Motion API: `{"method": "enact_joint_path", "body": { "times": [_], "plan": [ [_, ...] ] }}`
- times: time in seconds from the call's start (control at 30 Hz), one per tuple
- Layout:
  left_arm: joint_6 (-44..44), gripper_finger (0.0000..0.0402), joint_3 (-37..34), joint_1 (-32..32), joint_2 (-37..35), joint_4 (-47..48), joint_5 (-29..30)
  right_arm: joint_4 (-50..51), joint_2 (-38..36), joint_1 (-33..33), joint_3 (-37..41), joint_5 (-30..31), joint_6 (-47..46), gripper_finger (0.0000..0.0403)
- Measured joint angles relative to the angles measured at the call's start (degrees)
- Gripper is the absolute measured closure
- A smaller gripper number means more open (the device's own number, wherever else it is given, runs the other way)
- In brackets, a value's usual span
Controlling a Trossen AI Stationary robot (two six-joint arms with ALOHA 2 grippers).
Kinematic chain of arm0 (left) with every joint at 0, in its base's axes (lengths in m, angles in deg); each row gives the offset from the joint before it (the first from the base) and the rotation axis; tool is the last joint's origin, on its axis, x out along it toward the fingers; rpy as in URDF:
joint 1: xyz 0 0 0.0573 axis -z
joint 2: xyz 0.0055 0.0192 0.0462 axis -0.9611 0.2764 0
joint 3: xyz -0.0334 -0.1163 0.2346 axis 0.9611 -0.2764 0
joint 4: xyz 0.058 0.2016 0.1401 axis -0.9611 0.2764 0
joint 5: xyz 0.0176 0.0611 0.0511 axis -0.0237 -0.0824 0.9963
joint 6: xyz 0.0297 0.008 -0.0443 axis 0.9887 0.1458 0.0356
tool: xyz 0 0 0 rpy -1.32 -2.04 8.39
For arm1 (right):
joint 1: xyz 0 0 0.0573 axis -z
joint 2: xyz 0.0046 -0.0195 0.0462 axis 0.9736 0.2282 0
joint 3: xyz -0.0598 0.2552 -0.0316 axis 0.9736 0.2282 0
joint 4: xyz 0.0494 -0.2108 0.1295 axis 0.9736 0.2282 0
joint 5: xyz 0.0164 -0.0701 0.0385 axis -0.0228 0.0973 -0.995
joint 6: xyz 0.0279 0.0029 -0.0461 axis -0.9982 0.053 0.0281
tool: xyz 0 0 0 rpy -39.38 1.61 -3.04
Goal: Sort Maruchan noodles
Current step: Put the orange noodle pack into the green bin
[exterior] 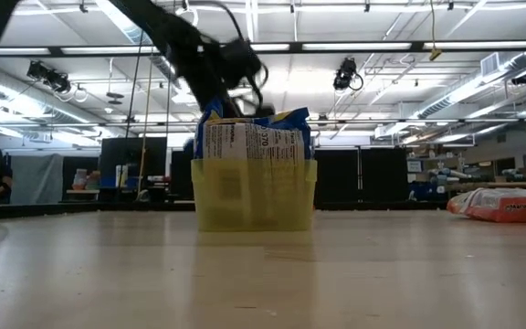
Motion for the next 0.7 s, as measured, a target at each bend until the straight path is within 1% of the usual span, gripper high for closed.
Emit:
{"method": "enact_joint_path", "body": {
  "times": [0.07,0.17,0.27,0.37,0.43,0.53,0.63,0.7],
  "plan": [
    [7.1,0.0394,0.0,1.3,-4.4,3.8,1.2,-0.1,-0.2,-1.1,0.0,0.0,1.4,0.0231],
    [15.4,0.0395,0.0,4.5,-11.4,9.5,3.5,-0.1,-0.3,-2.7,0.0,0.9,4.1,0.0231],
    [21.7,0.0396,0.0,9.2,-19.6,16.0,5.3,-0.3,0.0,-4.4,0.0,3.1,7.3,0.0231],
    [26.5,0.0398,0.1,15.2,-28.2,22.7,6.1,-1.1,1.4,-6.3,0.0,6.7,11.6,0.0231],
    [27.2,0.0399,0.1,20.3,-33.7,27.3,6.2,-2.4,2.9,-7.0,0.0,8.8,13.5,0.0231],
    [25.4,0.0400,0.2,29.4,-40.6,34.2,6.3,-7.0,5.4,-7.4,0.0,9.6,15.4,0.0231],
    [19.7,0.0400,0.2,39.7,-45.2,40.5,6.6,-13.9,8.2,-7.9,0.0,9.7,21.0,0.0231],
    [16.0,0.0400,0.2,46.6,-47.1,43.2,6.9,-19.6,9.8,-8.1,0.0,9.7,25.2,0.0231]
  ]
}}
